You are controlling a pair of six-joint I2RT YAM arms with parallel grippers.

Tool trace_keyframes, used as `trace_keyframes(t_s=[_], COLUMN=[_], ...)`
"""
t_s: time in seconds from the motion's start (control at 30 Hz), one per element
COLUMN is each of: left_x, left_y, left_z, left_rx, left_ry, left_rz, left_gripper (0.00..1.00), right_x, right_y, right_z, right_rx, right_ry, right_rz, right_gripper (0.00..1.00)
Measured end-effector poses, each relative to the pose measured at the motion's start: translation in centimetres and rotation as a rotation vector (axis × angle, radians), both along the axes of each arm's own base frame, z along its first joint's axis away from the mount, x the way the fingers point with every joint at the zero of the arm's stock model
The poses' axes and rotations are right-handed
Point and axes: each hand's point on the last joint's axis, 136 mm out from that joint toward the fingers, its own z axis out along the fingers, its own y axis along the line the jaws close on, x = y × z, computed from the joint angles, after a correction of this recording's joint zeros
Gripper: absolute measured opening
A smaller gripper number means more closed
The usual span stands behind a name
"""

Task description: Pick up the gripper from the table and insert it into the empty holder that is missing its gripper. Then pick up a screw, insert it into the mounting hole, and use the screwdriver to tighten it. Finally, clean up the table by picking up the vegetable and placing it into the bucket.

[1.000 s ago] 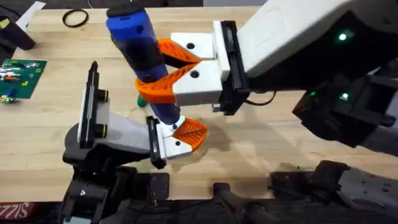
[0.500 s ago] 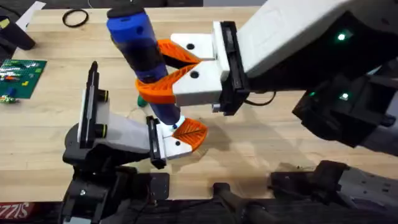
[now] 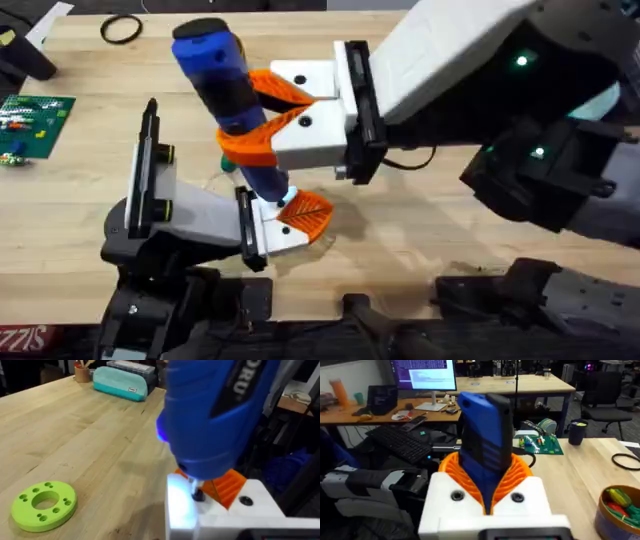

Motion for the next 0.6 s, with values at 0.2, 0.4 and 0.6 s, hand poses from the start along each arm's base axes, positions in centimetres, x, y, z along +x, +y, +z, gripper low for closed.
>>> trace_keyframes(t_s=[0.2, 0.4, 0.6], left_x=[-0.01, -0.06, -0.06], left_y=[0.00, -0.01, -0.01], left_z=[-0.01, -0.02, -0.02], left_rx=[0.000, 0.000, 0.000], left_ry=[0.001, 0.002, 0.003], left_rz=[0.000, -0.003, -0.004], left_gripper=[0.009, 0.009, 0.009], right_x=[0.01, 0.03, 0.04], right_y=[0.01, 0.03, 0.04], right_z=[-0.14, -0.38, -0.52], right_rx=[-0.006, -0.015, -0.020], right_ry=[0.008, 0.020, 0.025], right_rz=[0.000, 0.001, 0.001], right_gripper=[0.028, 0.028, 0.028])
